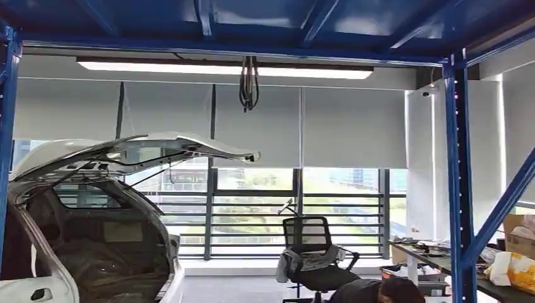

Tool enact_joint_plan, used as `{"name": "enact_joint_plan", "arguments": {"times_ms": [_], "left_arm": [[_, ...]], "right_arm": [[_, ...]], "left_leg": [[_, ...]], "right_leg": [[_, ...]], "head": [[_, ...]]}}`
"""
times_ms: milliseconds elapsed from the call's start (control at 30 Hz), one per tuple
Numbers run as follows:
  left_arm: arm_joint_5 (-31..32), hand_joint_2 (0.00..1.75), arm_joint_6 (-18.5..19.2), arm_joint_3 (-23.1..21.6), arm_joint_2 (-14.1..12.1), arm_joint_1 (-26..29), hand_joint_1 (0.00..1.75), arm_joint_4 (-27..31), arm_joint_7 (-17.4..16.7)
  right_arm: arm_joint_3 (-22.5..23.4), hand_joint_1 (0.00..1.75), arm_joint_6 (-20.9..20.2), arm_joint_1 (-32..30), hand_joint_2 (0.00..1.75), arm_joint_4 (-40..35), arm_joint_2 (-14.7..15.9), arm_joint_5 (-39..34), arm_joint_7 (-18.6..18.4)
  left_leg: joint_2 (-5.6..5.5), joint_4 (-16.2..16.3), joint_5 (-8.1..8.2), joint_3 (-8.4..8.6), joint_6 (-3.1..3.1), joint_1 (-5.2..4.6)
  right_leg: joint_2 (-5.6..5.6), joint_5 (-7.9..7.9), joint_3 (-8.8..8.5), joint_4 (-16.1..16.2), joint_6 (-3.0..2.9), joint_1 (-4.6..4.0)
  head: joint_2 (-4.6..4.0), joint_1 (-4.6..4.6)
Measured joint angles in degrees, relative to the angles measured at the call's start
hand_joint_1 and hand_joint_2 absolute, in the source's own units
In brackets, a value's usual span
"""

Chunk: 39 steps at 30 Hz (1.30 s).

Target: Take the parts from the cabinet and place them on the table.

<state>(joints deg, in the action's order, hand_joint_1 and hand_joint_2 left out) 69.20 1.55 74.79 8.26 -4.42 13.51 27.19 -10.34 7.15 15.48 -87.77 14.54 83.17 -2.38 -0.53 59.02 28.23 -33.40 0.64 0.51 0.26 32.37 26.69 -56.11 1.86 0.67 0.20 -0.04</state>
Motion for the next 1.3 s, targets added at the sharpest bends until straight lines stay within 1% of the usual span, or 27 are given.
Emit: {"name": "enact_joint_plan", "arguments": {"times_ms": [33, 67, 167, 200, 233, 300, 333, 400, 433, 500, 600, 667, 800, 867, 933, 1033, 1167, 1233, 1300], "left_arm": [[0.00, 0.00, 0.00, 0.00, 0.00, -0.05, 0.00, 0.00, 0.02], [-0.04, 0.00, 0.28, 0.00, 0.02, -0.09, 0.00, 0.00, -0.02], [-0.28, 0.00, 0.33, 0.02, 0.02, -0.11, 0.00, 0.00, -0.46], [-0.35, 0.00, 0.26, 0.04, 0.02, -0.11, 0.00, 0.00, -0.46], [-0.39, 0.00, 0.26, 0.07, 0.02, -0.10, 0.00, 0.00, -0.46], [-0.81, 0.00, 0.26, 0.11, 0.02, -0.06, 0.00, 0.00, -0.46], [-0.90, 0.00, 0.33, 0.15, 0.02, -0.08, 0.00, 0.00, -0.46], [-1.11, 0.00, 0.83, 0.33, 0.02, -0.12, 0.00, 0.00, -0.46], [-1.29, 0.00, 0.98, 0.44, 0.02, -0.16, 0.00, 0.00, -0.50], [-1.40, 0.00, 1.44, 0.55, 0.02, -0.21, 0.00, 0.00, -0.55], [-2.01, 0.00, 1.84, 0.81, 0.02, -0.45, 0.00, 0.00, -0.90], [-2.71, 0.00, 1.97, 1.13, 0.02, -0.44, 0.00, 0.00, -1.35], [-4.13, 0.00, 1.77, 2.36, 0.00, -0.43, 0.00, 0.00, -2.58], [-4.42, 0.00, 1.59, 2.84, -0.04, -0.40, 0.00, 0.00, -2.88], [-4.57, 0.00, 1.53, 3.32, -0.13, -0.39, 0.00, 0.00, -3.08], [-4.66, 0.00, 1.24, 3.52, -0.20, -0.36, 0.00, 0.00, -3.61], [-4.77, 0.00, 1.11, 3.89, -0.22, -0.33, 0.00, 0.00, -3.82], [-4.92, 0.00, 1.09, 4.00, -0.22, -0.35, 0.00, 0.00, -3.98], [-5.03, 0.00, 1.13, 4.24, -0.22, -0.34, 0.00, 0.00, -4.22]], "right_arm": [[0.64, 1.75, -0.05, -0.23, 1.75, -1.41, 0.00, -0.86, 0.37], [1.36, 1.75, 0.15, -0.52, 1.75, -2.95, 0.00, -3.54, 1.65], [3.70, 1.75, -0.16, -1.76, 1.75, -7.58, 0.09, -17.94, 6.50], [4.76, 1.75, -1.11, -2.19, 1.75, -10.14, 0.35, -23.92, 8.21], [5.67, 1.75, -1.95, -2.48, 1.75, -11.82, 0.66, -27.96, 9.32], [8.49, 1.75, -5.26, -3.07, 1.75, -15.97, 1.55, -38.98, 12.01], [10.37, 1.75, -8.14, -3.66, 1.75, -18.27, 1.92, -47.26, 13.75], [12.96, 1.75, -12.34, -4.99, 1.75, -21.57, 1.90, -60.01, 16.80], [13.81, 1.75, -13.31, -5.66, 1.75, -22.93, 1.69, -63.62, 18.11], [14.67, 1.75, -14.62, -6.88, 1.75, -25.18, 0.40, -68.58, 21.00], [14.25, 1.75, -16.14, -9.21, 1.75, -27.60, -2.06, -73.49, 24.07], [12.95, 1.75, -17.36, -10.48, 1.75, -29.05, -3.52, -76.62, 24.52], [10.35, 1.75, -20.35, -13.62, 1.75, -30.71, -3.89, -84.14, 24.02], [9.55, 1.75, -21.16, -15.25, 1.75, -31.31, -3.89, -85.77, 24.48], [8.88, 1.75, -21.45, -16.46, 1.75, -31.63, -3.89, -86.01, 24.74], [8.02, 1.75, -20.83, -17.92, 1.75, -32.40, -4.13, -84.08, 25.70], [7.35, 1.75, -18.54, -18.97, 1.75, -33.39, -5.58, -81.29, 27.21], [7.04, 1.75, -17.95, -19.28, 1.75, -33.71, -6.19, -80.76, 27.39], [6.85, 1.75, -18.18, -19.75, 1.75, -33.93, -6.45, -81.09, 27.19]], "left_leg": [[0.00, 0.00, 0.00, 0.00, 0.00, 0.00], [0.00, 0.00, 0.00, 0.00, 0.00, 0.01], [0.00, 0.00, 0.00, -0.03, 0.00, 0.00], [-0.01, 0.00, 0.00, -0.04, 0.00, 0.00], [-0.03, 0.00, 0.00, -0.06, 0.00, 0.00], [-0.04, 0.00, 0.00, -0.08, 0.00, -0.01], [-0.03, 0.00, 0.01, -0.10, 0.01, -0.01], [-0.03, 0.00, 0.01, -0.12, 0.02, -0.03], [-0.03, 0.00, 0.02, -0.13, 0.02, -0.02], [-0.02, 0.00, 0.02, -0.12, 0.01, 0.00], [-0.03, -0.01, 0.01, -0.12, 0.01, 0.03], [-0.02, -0.02, 0.01, -0.11, 0.01, 0.06], [-0.03, -0.02, 0.01, -0.12, 0.01, 0.07], [-0.03, -0.02, 0.02, -0.13, 0.01, 0.05], [-0.02, -0.02, 0.02, -0.14, 0.01, 0.02], [-0.02, -0.02, 0.02, -0.14, 0.01, 0.02], [-0.02, -0.02, 0.02, -0.13, 0.01, 0.03], [-0.02, -0.02, 0.02, -0.12, 0.01, 0.04], [-0.02, -0.02, 0.02, -0.12, 0.01, 0.04]], "right_leg": [[0.00, 0.00, 0.00, 0.00, 0.00, 0.00], [0.00, 0.00, 0.00, 0.00, 0.00, 0.00], [0.00, 0.00, 0.06, 0.00, 0.00, 0.00], [0.00, 0.00, 0.06, 0.00, 0.00, 0.01], [-0.02, 0.01, 0.07, 0.00, 0.01, 0.01], [-0.02, 0.01, 0.07, 0.00, 0.01, 0.01], [-0.03, 0.01, 0.08, 0.01, 0.01, 0.01], [-0.02, 0.01, 0.10, 0.02, 0.01, 0.01], [-0.02, 0.01, 0.10, 0.02, 0.01, 0.01], [0.02, 0.01, 0.12, 0.02, 0.01, 0.00], [-0.01, 0.03, 0.10, 0.02, -0.01, -0.03], [-0.01, 0.06, 0.10, 0.02, -0.05, -0.05], [-0.01, 0.07, 0.09, 0.02, -0.05, -0.05], [-0.01, 0.07, 0.09, 0.02, -0.05, -0.04], [-0.01, 0.07, 0.11, 0.02, -0.05, -0.02], [-0.01, 0.07, 0.11, 0.02, -0.05, -0.02], [-0.01, 0.07, 0.11, 0.02, -0.05, -0.03], [-0.01, 0.07, 0.10, 0.02, -0.05, -0.03], [-0.01, 0.07, 0.10, 0.02, -0.05, -0.03]], "head": [[0.00, 0.00], [0.00, 0.00], [0.00, 0.00], [0.00, 0.00], [0.00, 0.00], [0.00, 0.00], [0.00, 0.00], [0.00, 0.00], [0.00, 0.00], [0.00, 0.00], [0.00, 0.00], [0.00, 0.00], [0.00, 0.00], [0.00, 0.00], [0.00, 0.00], [0.00, 0.00], [0.00, 0.00], [0.00, 0.00], [0.00, 0.00]]}}
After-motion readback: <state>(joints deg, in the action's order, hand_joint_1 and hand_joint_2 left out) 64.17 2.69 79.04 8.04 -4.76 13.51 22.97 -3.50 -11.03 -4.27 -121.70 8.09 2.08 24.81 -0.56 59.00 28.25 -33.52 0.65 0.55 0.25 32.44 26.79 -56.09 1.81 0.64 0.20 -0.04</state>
